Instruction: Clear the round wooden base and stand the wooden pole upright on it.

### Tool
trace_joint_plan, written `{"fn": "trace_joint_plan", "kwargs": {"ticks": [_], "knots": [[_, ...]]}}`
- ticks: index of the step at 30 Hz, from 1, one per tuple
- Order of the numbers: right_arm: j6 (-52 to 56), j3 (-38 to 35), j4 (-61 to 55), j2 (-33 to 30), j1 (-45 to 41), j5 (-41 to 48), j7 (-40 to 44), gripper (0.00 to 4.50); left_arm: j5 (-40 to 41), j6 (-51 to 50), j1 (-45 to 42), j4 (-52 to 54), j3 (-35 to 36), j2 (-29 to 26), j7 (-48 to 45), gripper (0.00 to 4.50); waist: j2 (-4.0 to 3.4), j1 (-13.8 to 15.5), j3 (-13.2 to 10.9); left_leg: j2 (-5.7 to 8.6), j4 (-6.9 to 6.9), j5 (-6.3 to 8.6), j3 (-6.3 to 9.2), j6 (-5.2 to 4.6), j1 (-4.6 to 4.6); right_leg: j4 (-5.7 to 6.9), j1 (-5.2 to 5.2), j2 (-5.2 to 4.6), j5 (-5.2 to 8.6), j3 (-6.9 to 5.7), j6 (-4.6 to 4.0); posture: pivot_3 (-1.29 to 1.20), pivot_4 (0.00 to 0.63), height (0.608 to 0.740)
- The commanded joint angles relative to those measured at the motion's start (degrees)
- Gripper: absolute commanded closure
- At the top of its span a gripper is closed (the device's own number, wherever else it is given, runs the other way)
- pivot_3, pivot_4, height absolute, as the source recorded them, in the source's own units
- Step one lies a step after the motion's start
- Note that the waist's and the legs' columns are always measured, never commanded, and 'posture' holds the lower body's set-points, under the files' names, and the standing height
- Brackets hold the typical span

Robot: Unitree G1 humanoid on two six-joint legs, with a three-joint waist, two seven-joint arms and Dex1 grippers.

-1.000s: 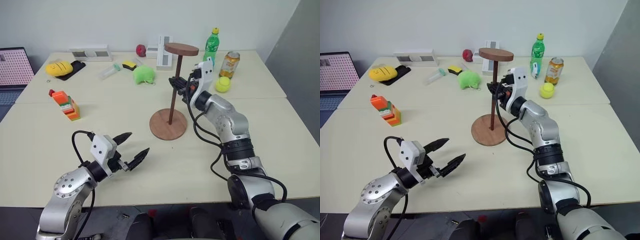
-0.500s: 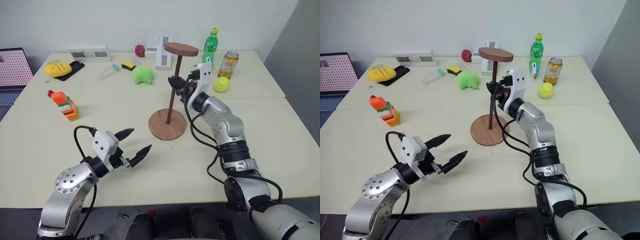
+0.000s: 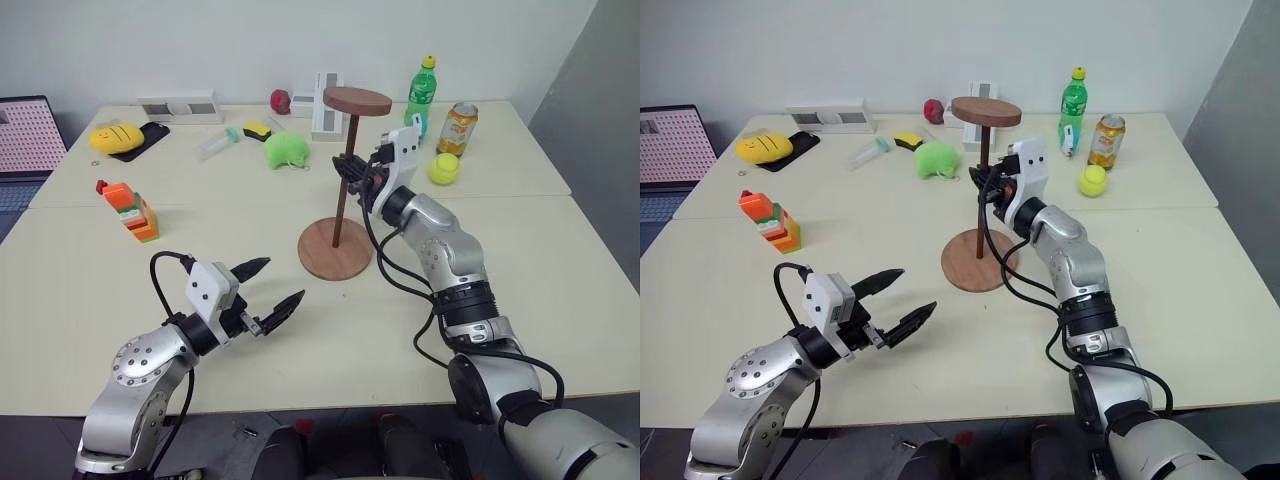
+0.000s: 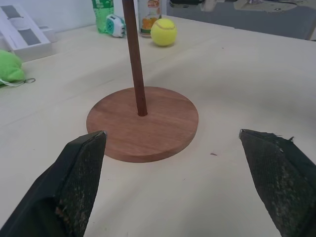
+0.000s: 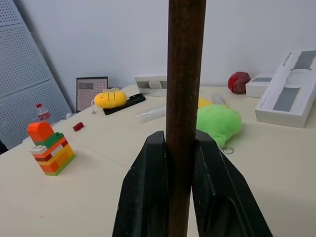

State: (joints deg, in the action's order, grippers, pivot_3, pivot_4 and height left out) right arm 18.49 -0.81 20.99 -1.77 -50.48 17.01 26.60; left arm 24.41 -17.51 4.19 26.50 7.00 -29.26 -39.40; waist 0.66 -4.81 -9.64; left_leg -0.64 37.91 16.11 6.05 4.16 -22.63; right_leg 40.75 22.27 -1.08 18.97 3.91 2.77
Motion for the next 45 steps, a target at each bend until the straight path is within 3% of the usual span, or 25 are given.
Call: {"fn": "trace_joint_plan", "kwargs": {"ticks": [1, 12, 25, 29, 34, 36, 39, 45], "knots": [[-3.7, 2.4, -1.5, -0.9, 1.6, -2.6, 1.4, 4.17, 0.7, 0.2, -0.1, 1.9, 0.8, -0.8, 0.0, 0.00, 0.00, 0.0, 0.0, 0.00, 0.00, 0.00, 0.00, 0.00, 0.00, -0.01, -0.01, 0.00, 0.00, 0.00, 0.00, 0.00, 0.150, 0.740], [-5.0, 11.7, -7.4, 0.7, 13.2, -7.6, 2.3, 4.17, 0.7, 1.3, 2.0, 0.9, 2.0, -0.3, 0.4, 0.00, 0.02, 0.0, 0.1, -0.03, -0.06, 0.01, 0.01, -0.01, 0.28, -0.04, -0.22, 0.01, 0.00, 0.05, -0.01, 0.00, 0.150, 0.740], [-0.3, 12.5, -5.7, -0.3, 14.6, -9.5, 2.8, 4.17, 0.6, 2.1, 0.8, -0.9, 1.6, -0.2, -0.5, 0.00, 0.09, 0.0, 0.6, -0.06, -0.66, 0.03, 0.02, -0.01, 1.14, -0.68, -1.08, 0.01, 0.04, 0.01, -0.06, 0.00, 0.150, 0.740], [0.4, 11.7, -6.1, -1.6, 15.3, -9.1, 3.2, 4.17, 0.4, 2.1, -1.0, -2.1, 1.2, 0.0, -0.2, 0.00, 0.09, 0.0, 0.6, -0.07, -1.01, 0.04, 0.01, -0.03, 1.88, -1.07, -1.85, 0.01, 0.06, -0.01, -0.09, 0.00, 0.150, 0.740], [0.6, 11.6, -7.1, -2.2, 15.4, -8.7, 3.6, 4.17, 0.4, 2.0, -1.4, -2.1, 1.2, 0.0, -0.1, 0.00, 0.09, 0.1, 0.6, -0.07, -1.02, 0.05, 0.09, -0.01, 1.93, -1.29, -2.05, 0.00, 0.06, -0.13, -0.09, 0.00, 0.150, 0.740], [1.1, 11.4, -7.4, -2.4, 14.9, -8.3, 4.0, 3.53, 0.4, 2.0, -1.7, -2.5, 1.5, -0.1, -0.2, 0.00, 0.10, 0.2, 0.6, -0.07, -1.02, 0.05, 0.11, -0.01, 1.92, -1.30, -2.05, -0.01, 0.06, -0.14, -0.09, 0.00, 0.150, 0.740], [3.2, 11.0, -8.6, -2.9, 14.0, -7.3, 5.0, 3.04, 0.6, 1.8, -2.2, -2.9, 1.9, -0.3, -0.2, 0.00, 0.06, 0.2, 0.4, -0.06, -1.02, 0.05, 0.14, -0.01, 1.83, -1.34, -2.00, -0.02, 0.06, -0.18, -0.09, 0.00, 0.150, 0.740], [10.3, 11.6, -13.6, -6.5, 14.8, -5.0, 10.0, 1.56, 1.7, 0.2, -3.8, -3.8, 2.9, -1.7, -0.9, 0.00, -0.02, 0.1, 0.2, -0.05, -0.99, 0.04, 0.14, 0.01, 1.05, -1.20, -1.07, -0.07, 0.05, -0.02, -0.08, 0.00, 0.150, 0.740]]}}
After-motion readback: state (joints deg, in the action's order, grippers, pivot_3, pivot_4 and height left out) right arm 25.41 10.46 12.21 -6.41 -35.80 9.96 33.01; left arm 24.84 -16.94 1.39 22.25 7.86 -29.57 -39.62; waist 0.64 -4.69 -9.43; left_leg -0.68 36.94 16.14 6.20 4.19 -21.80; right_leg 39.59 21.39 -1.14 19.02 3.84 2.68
